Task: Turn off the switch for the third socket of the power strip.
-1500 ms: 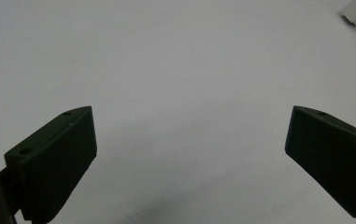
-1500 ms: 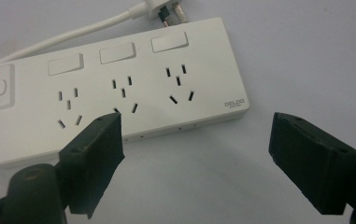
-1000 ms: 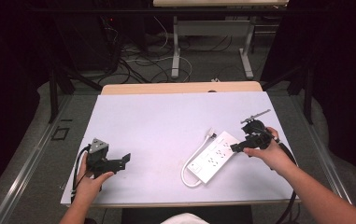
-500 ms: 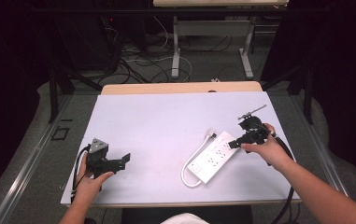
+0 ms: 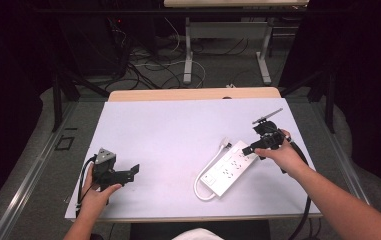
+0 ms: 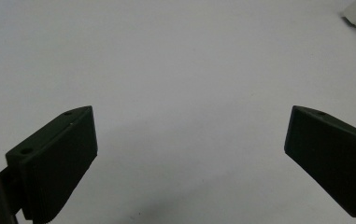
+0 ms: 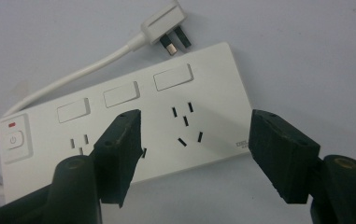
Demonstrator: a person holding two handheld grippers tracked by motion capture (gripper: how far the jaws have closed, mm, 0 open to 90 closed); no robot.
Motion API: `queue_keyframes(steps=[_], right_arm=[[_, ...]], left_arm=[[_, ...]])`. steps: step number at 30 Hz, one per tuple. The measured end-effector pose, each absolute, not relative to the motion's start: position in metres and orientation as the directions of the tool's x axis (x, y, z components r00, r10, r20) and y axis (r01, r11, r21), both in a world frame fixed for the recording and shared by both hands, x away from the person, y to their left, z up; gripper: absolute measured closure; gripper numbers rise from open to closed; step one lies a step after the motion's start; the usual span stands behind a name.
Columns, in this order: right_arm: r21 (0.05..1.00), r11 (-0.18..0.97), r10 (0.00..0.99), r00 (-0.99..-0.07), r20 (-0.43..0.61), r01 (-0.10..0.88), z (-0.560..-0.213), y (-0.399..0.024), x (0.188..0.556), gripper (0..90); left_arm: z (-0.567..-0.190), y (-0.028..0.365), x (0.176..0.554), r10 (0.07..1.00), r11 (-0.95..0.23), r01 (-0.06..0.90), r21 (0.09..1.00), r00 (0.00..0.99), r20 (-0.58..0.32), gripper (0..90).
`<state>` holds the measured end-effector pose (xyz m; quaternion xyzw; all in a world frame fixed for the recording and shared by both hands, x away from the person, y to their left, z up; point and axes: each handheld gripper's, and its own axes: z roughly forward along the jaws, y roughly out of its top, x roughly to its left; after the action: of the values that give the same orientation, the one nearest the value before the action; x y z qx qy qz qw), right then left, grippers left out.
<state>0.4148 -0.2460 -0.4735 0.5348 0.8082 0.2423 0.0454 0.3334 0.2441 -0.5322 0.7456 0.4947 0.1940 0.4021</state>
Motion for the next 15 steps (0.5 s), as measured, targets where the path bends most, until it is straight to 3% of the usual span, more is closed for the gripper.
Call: queue_keyframes(steps=[15], right_arm=[[0.437, 0.31, 0.887, -0.422, 0.187, 0.845, -0.475, -0.237, 0.427, 50.5]], left_arm=[[-0.533, 0.244, 0.334, 0.893, -0.19, 0.581, 0.792, 0.438, -0.107, 2.4]])
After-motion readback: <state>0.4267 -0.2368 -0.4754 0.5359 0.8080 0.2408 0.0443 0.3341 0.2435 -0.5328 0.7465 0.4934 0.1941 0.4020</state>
